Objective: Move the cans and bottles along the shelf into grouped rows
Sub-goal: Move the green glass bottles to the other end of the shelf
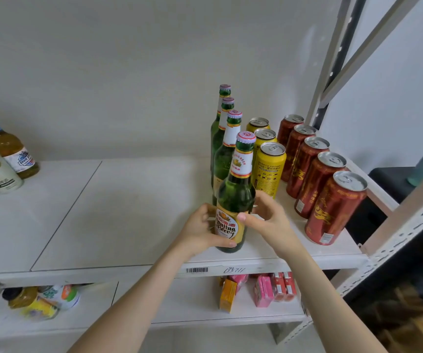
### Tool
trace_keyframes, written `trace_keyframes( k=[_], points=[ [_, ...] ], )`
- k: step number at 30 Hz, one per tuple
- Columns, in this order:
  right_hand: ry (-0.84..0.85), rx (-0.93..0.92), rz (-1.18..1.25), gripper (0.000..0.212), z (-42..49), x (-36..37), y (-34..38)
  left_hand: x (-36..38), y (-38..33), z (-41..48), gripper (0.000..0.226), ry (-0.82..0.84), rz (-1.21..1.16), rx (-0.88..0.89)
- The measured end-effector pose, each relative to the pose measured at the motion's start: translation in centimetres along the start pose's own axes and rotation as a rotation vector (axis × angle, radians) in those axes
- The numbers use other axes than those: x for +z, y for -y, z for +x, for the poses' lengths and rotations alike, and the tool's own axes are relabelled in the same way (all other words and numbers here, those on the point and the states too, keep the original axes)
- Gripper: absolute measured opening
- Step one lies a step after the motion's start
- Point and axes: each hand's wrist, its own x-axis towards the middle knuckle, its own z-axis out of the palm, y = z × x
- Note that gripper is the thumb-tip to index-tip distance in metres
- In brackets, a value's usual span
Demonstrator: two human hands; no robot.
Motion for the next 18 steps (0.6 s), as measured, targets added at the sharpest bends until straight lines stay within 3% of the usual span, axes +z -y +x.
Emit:
trace_keyframes(
  k=[8,18],
  points=[
    [0.016,0.027,-0.016,0.053,0.9,-0.6,0.8,1.0,-0.5,0.3,0.064,-0.073,0.028,0.032],
    [-0.024,0.036,-0.044,0.058,2.3,-0.1,0.2,0.3,-0.6,1.6,0.064,-0.122,0.039,0.015]
  ],
)
